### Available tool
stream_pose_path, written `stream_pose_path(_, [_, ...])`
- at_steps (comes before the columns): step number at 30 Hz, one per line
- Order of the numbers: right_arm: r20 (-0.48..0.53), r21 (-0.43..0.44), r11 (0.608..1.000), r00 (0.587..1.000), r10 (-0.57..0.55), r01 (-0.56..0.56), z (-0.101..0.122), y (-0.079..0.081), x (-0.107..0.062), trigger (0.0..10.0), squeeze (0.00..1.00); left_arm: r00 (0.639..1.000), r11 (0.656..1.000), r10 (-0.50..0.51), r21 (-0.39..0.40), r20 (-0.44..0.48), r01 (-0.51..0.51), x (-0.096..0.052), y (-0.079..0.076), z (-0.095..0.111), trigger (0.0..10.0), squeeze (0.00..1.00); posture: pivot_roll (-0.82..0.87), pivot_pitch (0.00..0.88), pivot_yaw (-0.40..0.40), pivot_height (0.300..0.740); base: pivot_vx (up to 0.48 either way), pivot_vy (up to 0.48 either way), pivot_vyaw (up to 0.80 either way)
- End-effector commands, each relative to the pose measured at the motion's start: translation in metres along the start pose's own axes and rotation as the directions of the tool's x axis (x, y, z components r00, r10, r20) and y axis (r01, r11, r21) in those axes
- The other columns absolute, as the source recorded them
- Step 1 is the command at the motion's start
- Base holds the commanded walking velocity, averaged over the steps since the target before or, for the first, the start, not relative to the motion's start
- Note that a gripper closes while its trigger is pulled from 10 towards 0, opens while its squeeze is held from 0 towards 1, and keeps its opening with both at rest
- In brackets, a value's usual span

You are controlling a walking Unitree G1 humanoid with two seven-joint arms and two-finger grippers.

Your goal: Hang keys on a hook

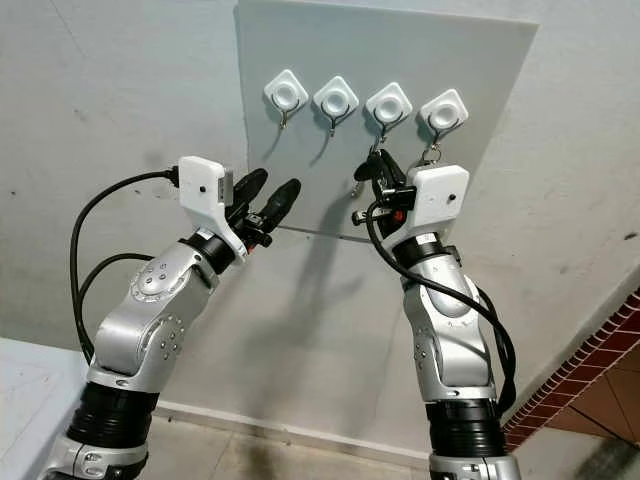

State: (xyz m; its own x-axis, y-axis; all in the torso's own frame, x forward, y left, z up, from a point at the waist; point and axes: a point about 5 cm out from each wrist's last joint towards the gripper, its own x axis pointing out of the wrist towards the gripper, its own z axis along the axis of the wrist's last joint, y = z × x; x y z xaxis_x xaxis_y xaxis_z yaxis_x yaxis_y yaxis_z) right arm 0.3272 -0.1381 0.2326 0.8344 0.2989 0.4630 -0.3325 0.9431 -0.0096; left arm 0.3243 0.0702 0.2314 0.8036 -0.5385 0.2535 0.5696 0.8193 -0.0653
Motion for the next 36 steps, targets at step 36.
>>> stream_pose_path(36, [0.112,0.055,0.998,0.993,0.023,-0.029,0.024,-0.004,0.002,10.0,0.0,0.999,0.999,-0.039,0.012,0.002,0.039,-0.003,-0.007,0.002,10.0,0.0,0.03,0.0,-0.033,0.74,0.0,0.0,0.0])
